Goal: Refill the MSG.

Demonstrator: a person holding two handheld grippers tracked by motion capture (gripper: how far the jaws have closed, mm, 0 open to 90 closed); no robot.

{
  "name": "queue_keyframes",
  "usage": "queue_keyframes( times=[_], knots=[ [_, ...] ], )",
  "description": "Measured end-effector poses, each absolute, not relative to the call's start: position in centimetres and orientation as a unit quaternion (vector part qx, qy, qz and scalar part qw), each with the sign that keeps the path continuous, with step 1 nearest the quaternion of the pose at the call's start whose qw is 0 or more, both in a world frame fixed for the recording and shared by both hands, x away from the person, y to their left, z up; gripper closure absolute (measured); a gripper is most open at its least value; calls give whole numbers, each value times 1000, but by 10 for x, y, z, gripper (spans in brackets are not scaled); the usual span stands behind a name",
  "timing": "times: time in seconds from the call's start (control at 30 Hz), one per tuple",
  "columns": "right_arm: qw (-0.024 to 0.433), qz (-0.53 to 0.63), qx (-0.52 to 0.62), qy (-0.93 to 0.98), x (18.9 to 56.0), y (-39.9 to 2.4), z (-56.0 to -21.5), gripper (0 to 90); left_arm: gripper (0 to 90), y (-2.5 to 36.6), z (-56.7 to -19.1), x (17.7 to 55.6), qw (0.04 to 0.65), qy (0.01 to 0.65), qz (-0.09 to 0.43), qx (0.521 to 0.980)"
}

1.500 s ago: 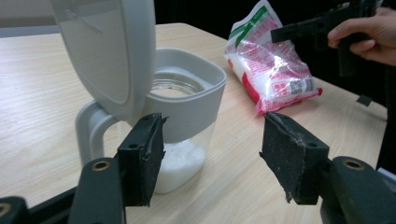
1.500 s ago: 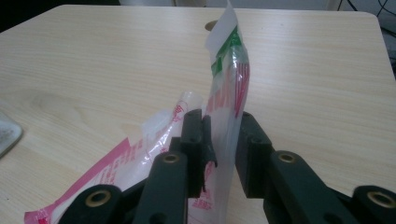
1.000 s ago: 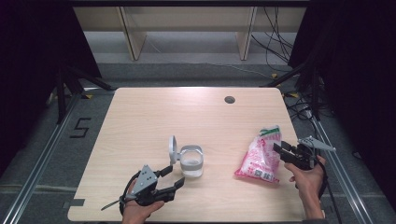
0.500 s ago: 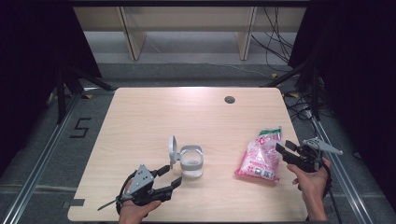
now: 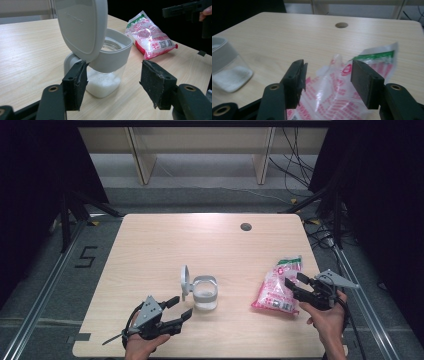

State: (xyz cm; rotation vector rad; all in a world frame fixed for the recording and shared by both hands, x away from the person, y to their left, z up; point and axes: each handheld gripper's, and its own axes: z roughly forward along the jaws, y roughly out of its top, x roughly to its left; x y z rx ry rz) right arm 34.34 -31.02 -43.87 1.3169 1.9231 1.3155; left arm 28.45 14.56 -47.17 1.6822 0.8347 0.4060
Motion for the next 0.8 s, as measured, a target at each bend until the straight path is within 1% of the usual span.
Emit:
queue_keyframes(
  times=[0.03, 0.07, 0.17, 0.2, 0.3, 0.33, 0.37, 0.47, 0.53, 0.57, 0.6, 0.63, 0.67, 0.7, 0.73, 0.8],
  knots=[
    [220, 482, 482, 698, 341, -305, -438, 451, 376, 147, -472, 285, 571, 353, 175, 720],
    [220, 482, 482, 698, 341, -305, -438, 451, 376, 147, -472, 285, 569, 365, 174, 716],
    [216, 479, 453, 720, 338, -292, -441, 449, 377, 150, -473, 286, 566, 366, 178, 717],
    [205, 476, 458, 722, 335, -288, -442, 449, 378, 150, -473, 286, 566, 366, 178, 717],
    [210, 470, 434, 739, 334, -281, -445, 448, 386, 151, -471, 285, 561, 364, 184, 720],
    [210, 470, 434, 739, 334, -281, -445, 448, 386, 153, -471, 286, 559, 352, 190, 726],
    [198, 474, 441, 736, 331, -275, -445, 447, 393, 154, -470, 285, 561, 367, 186, 718],
    [206, 473, 422, 745, 329, -271, -447, 441, 405, 159, -468, 286, 558, 357, 195, 723],
    [196, 479, 422, 744, 326, -266, -449, 438, 413, 161, -468, 287, 559, 356, 198, 722],
    [202, 476, 404, 755, 327, -267, -450, 436, 422, 163, -467, 287, 554, 359, 201, 724],
    [192, 467, 415, 757, 324, -264, -450, 434, 429, 163, -467, 287, 554, 359, 201, 724],
    [192, 464, 408, 762, 323, -262, -452, 433, 444, 164, -467, 288, 555, 361, 203, 721],
    [196, 463, 396, 769, 324, -261, -453, 432, 463, 165, -467, 289, 553, 360, 205, 723],
    [183, 468, 405, 763, 321, -257, -454, 431, 485, 166, -467, 290, 553, 359, 207, 723],
    [190, 465, 392, 770, 323, -257, -456, 431, 512, 166, -467, 290, 553, 359, 207, 723],
    [178, 460, 401, 772, 319, -252, -458, 429, 560, 166, -468, 293, 548, 356, 210, 727]
  ],
)
